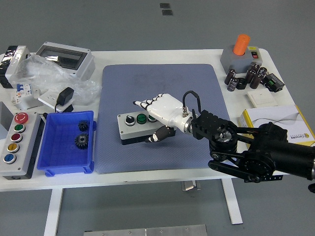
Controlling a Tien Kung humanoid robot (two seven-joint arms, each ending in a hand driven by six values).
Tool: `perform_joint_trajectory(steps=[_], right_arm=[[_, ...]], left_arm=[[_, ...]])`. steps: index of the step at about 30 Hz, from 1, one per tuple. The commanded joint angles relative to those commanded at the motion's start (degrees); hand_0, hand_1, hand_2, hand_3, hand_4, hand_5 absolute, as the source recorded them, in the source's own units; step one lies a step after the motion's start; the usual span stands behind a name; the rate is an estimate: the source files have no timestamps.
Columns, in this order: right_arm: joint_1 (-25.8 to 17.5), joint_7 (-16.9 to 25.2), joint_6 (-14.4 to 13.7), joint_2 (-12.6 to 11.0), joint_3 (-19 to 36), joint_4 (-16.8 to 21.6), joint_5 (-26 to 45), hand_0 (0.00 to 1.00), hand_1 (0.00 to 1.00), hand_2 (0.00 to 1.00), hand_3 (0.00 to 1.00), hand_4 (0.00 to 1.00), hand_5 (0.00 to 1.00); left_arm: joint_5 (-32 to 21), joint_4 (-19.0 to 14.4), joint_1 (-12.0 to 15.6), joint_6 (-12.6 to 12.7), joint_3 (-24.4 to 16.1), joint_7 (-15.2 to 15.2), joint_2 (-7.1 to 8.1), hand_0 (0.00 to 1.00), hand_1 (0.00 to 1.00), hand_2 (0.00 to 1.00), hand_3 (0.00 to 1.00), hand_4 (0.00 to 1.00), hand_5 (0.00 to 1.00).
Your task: Pick up the button,place it on the desk,press the button,press the button
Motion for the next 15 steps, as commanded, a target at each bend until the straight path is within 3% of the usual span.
perform_joint_trajectory(steps=[8,15], right_arm=[[-0.1,-0.8,1.5,-0.8,0.2,0.0,1.1,0.77,0.766,0.915,0.998,0.998,0.589],[-0.9,-1.9,1.8,-3.9,1.5,3.6,2.2,0.767,0.774,0.956,0.998,0.998,0.641]], left_arm=[[0.1,0.0,0.0,-0.1,0.0,0.0,-0.06,0.641,0.633,0.583,0.562,0.448,0.002],[-0.5,0.0,0.2,0.0,0.4,-0.3,-0.1,0.64,0.63,0.583,0.562,0.438,0.002]])
